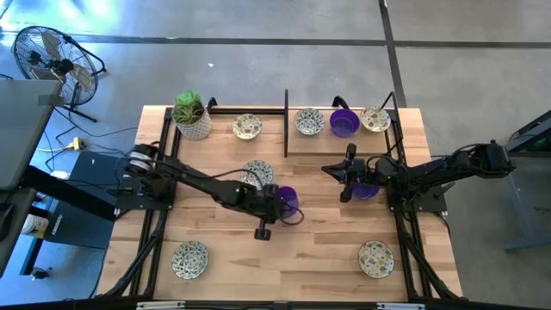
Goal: Pick & Place Mini bowls
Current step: Stack the left blue bowl on top of the blue bowl on the shelf
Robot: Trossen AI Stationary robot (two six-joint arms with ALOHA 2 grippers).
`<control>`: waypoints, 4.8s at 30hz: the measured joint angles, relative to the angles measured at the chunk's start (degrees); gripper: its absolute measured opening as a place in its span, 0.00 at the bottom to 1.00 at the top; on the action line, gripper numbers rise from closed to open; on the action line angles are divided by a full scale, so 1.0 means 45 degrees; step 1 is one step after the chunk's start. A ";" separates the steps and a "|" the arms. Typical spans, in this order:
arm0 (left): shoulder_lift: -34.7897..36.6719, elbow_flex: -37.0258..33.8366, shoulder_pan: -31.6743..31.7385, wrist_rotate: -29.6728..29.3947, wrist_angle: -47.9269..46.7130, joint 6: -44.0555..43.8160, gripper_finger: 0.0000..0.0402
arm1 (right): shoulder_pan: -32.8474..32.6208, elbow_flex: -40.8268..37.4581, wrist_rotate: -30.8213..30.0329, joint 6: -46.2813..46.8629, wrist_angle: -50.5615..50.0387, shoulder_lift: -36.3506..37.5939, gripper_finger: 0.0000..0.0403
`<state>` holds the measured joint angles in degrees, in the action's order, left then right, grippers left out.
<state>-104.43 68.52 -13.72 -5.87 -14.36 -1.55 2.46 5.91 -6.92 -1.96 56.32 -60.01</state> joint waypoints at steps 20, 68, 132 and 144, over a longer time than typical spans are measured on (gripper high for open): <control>0.0814 0.0129 -0.0039 0.0879 -0.0496 0.0915 0.24 | 0.0000 0.0000 0.0000 -0.0212 -0.0182 0.0000 0.00; 0.6462 -1.1445 0.4721 0.4801 1.5509 -0.0066 0.01 | -0.3543 1.0429 -0.2034 0.0777 -1.5322 -0.5741 0.38; 0.6452 -1.1432 0.4716 0.4868 1.5315 -0.0295 0.01 | 0.1874 1.2925 0.0963 0.4386 -2.2862 -0.4584 0.01; 0.6452 -1.1430 0.4716 0.4878 1.5634 -0.0388 0.01 | 0.9542 1.6418 0.0632 -0.5133 -2.5563 -0.4944 0.01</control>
<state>-75.40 17.08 7.51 16.08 56.00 -3.29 45.40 79.79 -4.08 -25.05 -58.71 -82.26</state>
